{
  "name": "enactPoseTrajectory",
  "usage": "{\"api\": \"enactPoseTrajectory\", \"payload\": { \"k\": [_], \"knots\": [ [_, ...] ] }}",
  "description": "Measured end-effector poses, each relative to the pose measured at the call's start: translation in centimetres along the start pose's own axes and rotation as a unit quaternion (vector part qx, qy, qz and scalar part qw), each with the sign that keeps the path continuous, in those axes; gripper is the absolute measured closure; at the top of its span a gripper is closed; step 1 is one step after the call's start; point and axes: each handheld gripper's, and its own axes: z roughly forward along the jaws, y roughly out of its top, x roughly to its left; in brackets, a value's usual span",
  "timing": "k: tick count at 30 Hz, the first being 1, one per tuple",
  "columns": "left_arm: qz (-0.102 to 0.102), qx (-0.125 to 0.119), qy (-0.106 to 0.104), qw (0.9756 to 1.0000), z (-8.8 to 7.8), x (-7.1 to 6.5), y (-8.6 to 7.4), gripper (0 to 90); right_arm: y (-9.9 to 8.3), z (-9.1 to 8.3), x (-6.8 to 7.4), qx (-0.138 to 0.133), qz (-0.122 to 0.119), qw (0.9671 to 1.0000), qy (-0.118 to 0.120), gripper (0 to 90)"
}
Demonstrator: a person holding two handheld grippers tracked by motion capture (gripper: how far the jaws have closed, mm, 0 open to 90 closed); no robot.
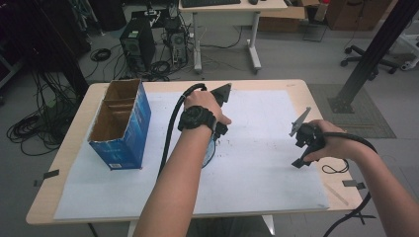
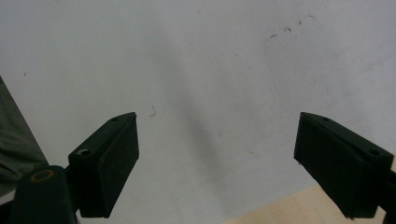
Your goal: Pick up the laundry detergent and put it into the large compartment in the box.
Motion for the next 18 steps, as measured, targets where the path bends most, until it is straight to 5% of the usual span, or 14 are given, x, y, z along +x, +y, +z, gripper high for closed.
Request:
{"api": "enactPoseTrajectory", "payload": {
  "k": [18],
  "knots": [
    [0.001, 0.009, -0.004, 0.9999, 0.61, 0.11, 0.03, 30.4, -0.23, 0.29, -0.05, -0.001, 0.002, 1.0000, 0.002, 13.8]
  ]
}}
